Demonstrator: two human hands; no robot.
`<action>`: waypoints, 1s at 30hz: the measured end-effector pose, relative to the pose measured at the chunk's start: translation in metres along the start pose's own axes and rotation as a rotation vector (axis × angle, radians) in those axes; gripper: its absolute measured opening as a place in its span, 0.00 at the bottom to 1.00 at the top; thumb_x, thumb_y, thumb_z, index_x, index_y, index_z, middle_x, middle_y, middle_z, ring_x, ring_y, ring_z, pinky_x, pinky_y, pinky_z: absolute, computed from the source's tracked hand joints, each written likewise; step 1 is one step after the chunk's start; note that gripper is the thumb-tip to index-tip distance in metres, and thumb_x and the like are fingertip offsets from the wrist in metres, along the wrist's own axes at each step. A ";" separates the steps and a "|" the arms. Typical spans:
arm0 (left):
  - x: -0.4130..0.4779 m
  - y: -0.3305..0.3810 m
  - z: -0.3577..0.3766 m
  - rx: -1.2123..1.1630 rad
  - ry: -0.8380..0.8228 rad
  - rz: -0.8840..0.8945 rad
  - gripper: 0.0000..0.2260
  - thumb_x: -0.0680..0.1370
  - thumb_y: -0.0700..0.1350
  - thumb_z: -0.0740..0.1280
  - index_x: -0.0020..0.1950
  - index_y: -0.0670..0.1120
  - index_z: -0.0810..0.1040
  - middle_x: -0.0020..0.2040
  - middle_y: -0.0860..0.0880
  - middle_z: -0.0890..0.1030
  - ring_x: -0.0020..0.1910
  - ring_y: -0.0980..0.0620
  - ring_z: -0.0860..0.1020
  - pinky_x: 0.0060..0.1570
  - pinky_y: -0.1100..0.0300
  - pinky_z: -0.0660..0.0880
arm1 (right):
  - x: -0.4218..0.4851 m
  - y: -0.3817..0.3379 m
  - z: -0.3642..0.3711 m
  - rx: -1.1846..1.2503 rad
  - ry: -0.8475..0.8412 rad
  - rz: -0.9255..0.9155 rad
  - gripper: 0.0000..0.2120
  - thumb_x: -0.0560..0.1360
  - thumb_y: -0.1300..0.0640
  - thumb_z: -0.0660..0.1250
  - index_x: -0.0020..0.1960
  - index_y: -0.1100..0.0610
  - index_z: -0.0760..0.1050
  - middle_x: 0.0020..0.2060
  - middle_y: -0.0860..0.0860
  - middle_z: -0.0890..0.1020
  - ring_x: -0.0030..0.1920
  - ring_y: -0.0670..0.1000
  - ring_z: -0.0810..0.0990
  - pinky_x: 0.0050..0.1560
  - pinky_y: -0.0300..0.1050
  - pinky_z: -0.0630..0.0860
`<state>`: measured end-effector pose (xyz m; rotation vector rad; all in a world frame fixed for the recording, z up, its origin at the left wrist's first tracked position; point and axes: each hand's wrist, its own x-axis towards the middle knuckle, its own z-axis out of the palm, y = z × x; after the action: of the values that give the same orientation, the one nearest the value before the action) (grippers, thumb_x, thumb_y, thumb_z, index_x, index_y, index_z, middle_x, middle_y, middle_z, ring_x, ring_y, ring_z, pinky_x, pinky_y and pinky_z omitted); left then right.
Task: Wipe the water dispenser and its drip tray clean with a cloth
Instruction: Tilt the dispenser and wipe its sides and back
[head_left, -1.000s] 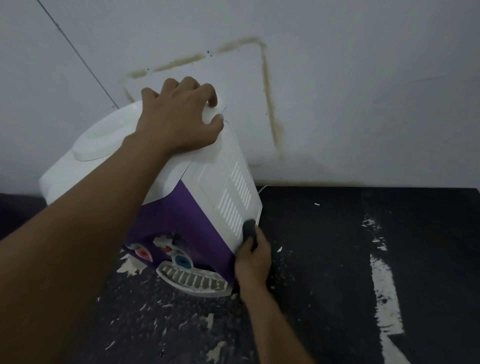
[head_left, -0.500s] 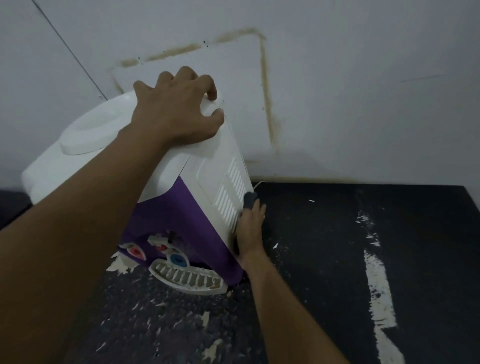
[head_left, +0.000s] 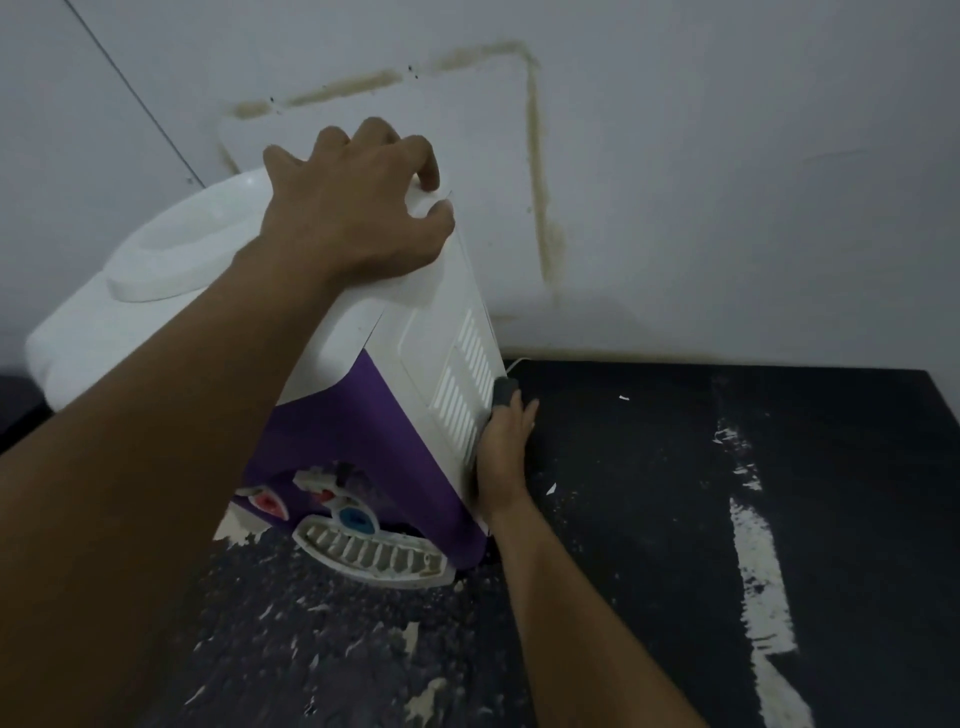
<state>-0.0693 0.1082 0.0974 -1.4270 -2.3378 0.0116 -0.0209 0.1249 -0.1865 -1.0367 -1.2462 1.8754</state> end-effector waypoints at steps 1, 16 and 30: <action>0.000 0.000 0.000 -0.002 0.000 0.004 0.19 0.80 0.61 0.60 0.67 0.53 0.73 0.74 0.47 0.69 0.72 0.39 0.66 0.68 0.33 0.57 | 0.005 -0.001 0.000 0.051 0.017 0.004 0.29 0.82 0.49 0.48 0.82 0.51 0.48 0.81 0.46 0.47 0.80 0.49 0.46 0.78 0.49 0.43; 0.000 0.001 0.003 -0.019 0.029 0.020 0.14 0.83 0.55 0.57 0.64 0.52 0.75 0.69 0.48 0.72 0.68 0.41 0.70 0.65 0.34 0.60 | 0.038 0.014 0.005 0.142 -0.015 0.077 0.29 0.75 0.30 0.51 0.73 0.38 0.67 0.71 0.45 0.73 0.71 0.51 0.71 0.72 0.57 0.65; 0.001 -0.001 0.006 -0.068 0.088 0.012 0.12 0.83 0.50 0.58 0.62 0.48 0.76 0.65 0.46 0.75 0.62 0.41 0.73 0.62 0.38 0.63 | -0.019 -0.048 0.011 0.105 -0.043 -0.208 0.28 0.81 0.47 0.47 0.80 0.43 0.51 0.78 0.37 0.57 0.77 0.38 0.56 0.77 0.42 0.53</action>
<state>-0.0723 0.1100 0.0926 -1.4433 -2.2788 -0.1264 -0.0178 0.1206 -0.1339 -0.7846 -1.2163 1.7896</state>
